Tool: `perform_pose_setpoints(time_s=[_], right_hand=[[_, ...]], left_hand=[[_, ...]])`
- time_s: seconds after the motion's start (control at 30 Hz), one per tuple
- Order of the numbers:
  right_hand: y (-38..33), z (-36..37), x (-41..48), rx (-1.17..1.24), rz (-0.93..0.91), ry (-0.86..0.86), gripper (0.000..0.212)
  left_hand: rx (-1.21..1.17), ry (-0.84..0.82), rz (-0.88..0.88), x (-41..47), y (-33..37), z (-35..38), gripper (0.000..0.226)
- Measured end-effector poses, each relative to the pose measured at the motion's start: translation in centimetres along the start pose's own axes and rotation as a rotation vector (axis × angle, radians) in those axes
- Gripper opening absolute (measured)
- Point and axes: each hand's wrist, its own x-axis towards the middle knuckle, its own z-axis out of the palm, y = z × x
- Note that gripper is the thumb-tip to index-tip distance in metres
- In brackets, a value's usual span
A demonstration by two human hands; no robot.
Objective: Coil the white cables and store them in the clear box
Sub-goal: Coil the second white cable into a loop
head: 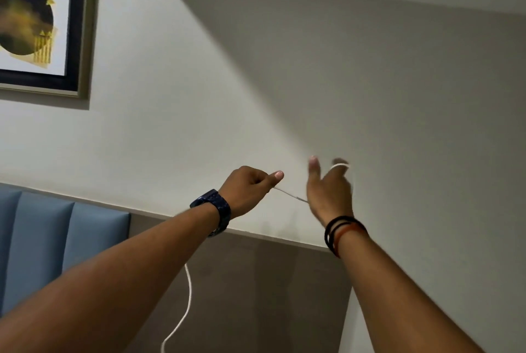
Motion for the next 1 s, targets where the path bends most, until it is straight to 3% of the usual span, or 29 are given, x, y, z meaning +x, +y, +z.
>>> perform_pose_setpoints(time_s=[0.1, 0.23, 0.37, 0.53, 0.63, 0.7, 0.77, 0.87, 0.93, 1.0], right_hand=[[0.7, 0.6, -1.9, -0.433, -0.146, -0.277, 0.076], [0.3, 0.4, -2.7, -0.458, -0.144, -0.476, 0.077], [-0.4, -0.3, -3.9, 0.004, -0.049, -0.854, 0.072], [-2.2, -1.9, -4.1, 0.907, 0.126, -1.039, 0.059], [-4.1, -2.8, -3.7, 1.238, 0.027, -0.855, 0.044], [-5.1, -3.1, -2.9, 1.358, 0.009, -0.58, 0.026], [-5.5, -3.4, -1.5, 1.299, 0.039, -0.195, 0.009], [-4.0, -3.7, 0.6, 0.834, 0.034, 0.323, 0.026], [-1.9, -3.6, 1.1, 0.442, 0.023, 0.356, 0.041], [0.7, -3.0, 0.5, -0.083, -0.032, 0.208, 0.056]], left_hand=[[0.061, 0.015, 0.028, 0.4, 0.2, -0.3, 0.064], [0.135, 0.079, 0.038, 0.5, 0.0, -1.2, 0.068], [0.096, 0.186, -0.001, 0.7, -0.6, -2.1, 0.068], [-0.071, 0.267, -0.107, 0.6, -1.0, -1.9, 0.071], [-0.171, 0.215, -0.118, -0.5, -1.1, -0.6, 0.07], [-0.198, 0.137, -0.105, -1.5, -1.2, 0.3, 0.067], [-0.182, 0.05, -0.082, -2.3, -1.3, 1.0, 0.065], [-0.132, 0.006, -0.054, -2.8, -1.1, 1.0, 0.063], [-0.109, 0.031, -0.045, -2.6, -1.0, 0.3, 0.065], [-0.067, 0.068, -0.017, -2.1, -0.7, -0.8, 0.067]])
